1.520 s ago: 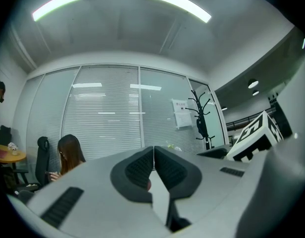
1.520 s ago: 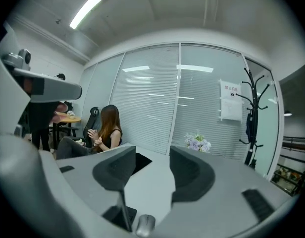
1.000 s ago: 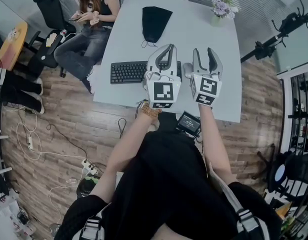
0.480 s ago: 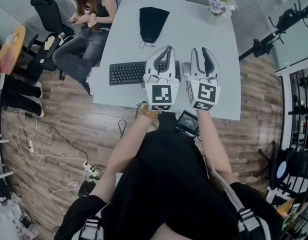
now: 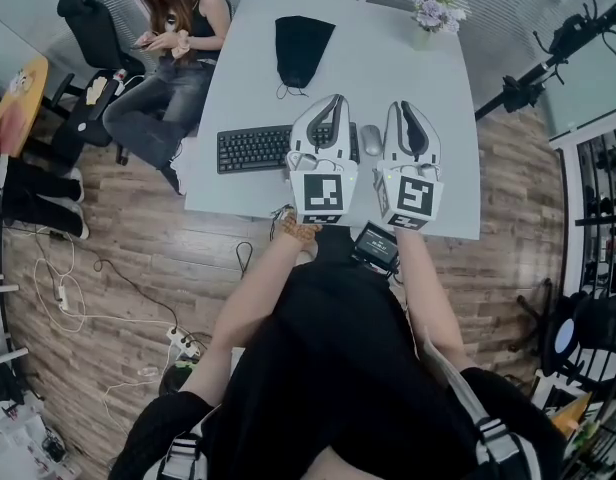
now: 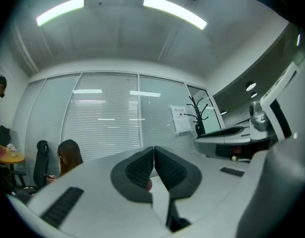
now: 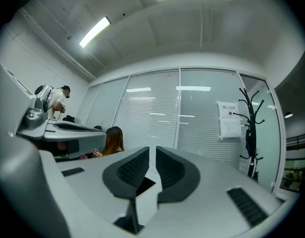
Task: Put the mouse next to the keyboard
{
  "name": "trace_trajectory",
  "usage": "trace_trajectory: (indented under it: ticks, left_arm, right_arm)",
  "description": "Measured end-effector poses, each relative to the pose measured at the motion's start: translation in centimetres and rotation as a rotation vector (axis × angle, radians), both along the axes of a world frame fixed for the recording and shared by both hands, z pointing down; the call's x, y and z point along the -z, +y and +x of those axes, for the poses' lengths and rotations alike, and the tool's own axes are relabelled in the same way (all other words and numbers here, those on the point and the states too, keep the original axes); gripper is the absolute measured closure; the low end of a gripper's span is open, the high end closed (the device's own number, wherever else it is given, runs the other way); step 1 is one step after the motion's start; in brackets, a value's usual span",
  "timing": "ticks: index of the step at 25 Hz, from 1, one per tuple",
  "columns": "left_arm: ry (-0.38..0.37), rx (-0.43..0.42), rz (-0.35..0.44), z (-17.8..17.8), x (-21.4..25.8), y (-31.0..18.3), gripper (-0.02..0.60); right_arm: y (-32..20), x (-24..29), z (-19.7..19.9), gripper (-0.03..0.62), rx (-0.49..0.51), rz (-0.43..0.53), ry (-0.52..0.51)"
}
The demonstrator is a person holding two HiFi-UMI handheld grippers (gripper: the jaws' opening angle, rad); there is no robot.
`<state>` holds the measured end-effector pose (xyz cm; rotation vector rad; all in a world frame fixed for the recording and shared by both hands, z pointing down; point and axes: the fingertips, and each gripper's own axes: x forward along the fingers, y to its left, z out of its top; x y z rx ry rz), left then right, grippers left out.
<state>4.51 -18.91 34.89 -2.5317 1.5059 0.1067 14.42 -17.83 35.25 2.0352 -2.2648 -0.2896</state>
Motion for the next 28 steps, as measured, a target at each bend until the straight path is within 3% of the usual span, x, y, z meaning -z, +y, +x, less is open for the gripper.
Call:
trace_trajectory:
  ticks: [28]
  left_arm:
    - [0.012,-0.014,-0.035,0.1,-1.6,0.3,0.569]
  right_arm:
    - [0.3,-1.3,-0.7,0.583,0.021,-0.031,0.065]
